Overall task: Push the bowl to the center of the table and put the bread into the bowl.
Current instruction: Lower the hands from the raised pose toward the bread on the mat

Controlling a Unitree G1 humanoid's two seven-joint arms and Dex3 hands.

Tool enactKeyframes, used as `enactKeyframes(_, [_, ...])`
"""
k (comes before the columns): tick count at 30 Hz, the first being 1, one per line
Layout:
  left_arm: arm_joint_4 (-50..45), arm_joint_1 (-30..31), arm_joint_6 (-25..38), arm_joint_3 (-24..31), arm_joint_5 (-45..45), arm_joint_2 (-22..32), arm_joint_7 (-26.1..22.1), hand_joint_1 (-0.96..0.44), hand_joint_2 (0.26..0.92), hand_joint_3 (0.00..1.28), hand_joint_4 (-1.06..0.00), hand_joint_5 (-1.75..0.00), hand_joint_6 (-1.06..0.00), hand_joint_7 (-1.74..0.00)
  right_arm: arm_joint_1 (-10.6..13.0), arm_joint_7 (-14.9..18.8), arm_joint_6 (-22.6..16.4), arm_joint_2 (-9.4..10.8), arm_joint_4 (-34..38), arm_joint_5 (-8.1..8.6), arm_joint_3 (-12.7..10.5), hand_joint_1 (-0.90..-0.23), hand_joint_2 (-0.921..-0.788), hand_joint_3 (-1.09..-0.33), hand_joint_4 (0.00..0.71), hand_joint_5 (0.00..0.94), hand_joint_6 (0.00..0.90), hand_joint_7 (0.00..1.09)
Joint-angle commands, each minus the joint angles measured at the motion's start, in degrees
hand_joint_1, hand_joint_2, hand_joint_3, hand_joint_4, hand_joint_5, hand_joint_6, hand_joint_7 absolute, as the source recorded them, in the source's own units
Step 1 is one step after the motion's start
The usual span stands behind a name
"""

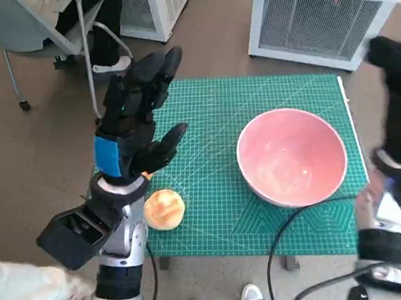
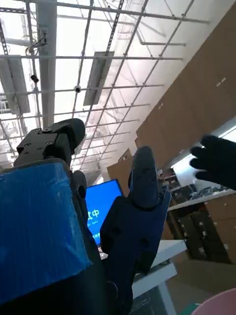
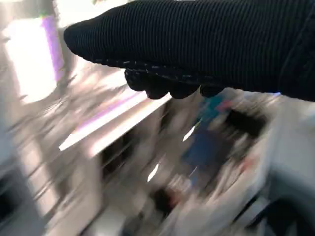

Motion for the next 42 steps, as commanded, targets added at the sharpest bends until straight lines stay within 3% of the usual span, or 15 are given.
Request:
enactKeyframes(1, [-0.2, 0.6, -0.6, 0.2, 0.3, 0.1, 0.2, -0.36, 0.921, 0.33, -0.43, 0.0, -0.28, -0.52, 1.9, -5.3, -1.2, -0.9, 8.5, -3.27, -1.8, -0.587, -0.921, -0.778, 0.26, 0.007, 0.098, 0.4])
enactKeyframes(4, [-0.1, 0.6, -0.6, 0.4, 0.5, 0.3, 0.3, -0.35, 0.921, 0.34, -0.43, 0.0, -0.28, -0.52, 2.2, -8.7, -1.6, -1.3, 12.9, -5.14, -2.2, -0.566, -0.921, -0.796, 0.253, 0.003, 0.094, 0.41])
enactKeyframes(7, [0.0, 0.7, -0.7, 0.6, 0.7, 0.4, 0.5, -0.35, 0.921, 0.34, -0.43, 0.0, -0.28, -0.52, 2.4, -11.0, -1.1, -1.3, 17.1, -5.92, -2.3, -0.544, -0.921, -0.816, 0.247, 0.001, 0.09, 0.41])
enactKeyframes(14, [-0.1, 1.0, -0.7, 0.9, 1.1, 0.7, 0.8, -0.33, 0.921, 0.35, -0.43, 0.0, -0.28, -0.51, 2.3, -12.1, 2.0, 0.0, 24.3, -5.18, -2.8, -0.519, -0.921, -0.857, 0.201, 0.0, 0.064, 0.39])
enactKeyframes(22, [-0.7, 1.5, 0.1, 1.0, 1.4, 1.1, 1.5, -0.33, 0.921, 0.34, -0.43, 0.0, -0.29, -0.51, 1.9, -14.1, 7.1, 2.1, 27.9, -6.61, -1.5, -0.493, -0.921, -0.871, 0.174, 0.0, 0.059, 0.37])
enactKeyframes(32, [-2.1, 2.4, 0.8, 1.2, 2.3, 1.5, 2.7, -0.32, 0.921, 0.34, -0.43, 0.0, -0.3, -0.49, -0.5, -13.6, 14.2, 5.3, 30.0, -6.16, -1.0, -0.493, -0.921, -0.88, 0.173, 0.009, 0.062, 0.34])
enactKeyframes(42, [-3.6, 4.0, 1.0, 1.9, 2.8, 2.2, 3.3, -0.33, 0.921, 0.33, -0.43, 0.0, -0.32, -0.44, -3.9, -11.8, 18.7, 8.4, 31.0, -4.83, -2.1, -0.505, -0.921, -0.864, 0.193, 0.011, 0.109, 0.33])
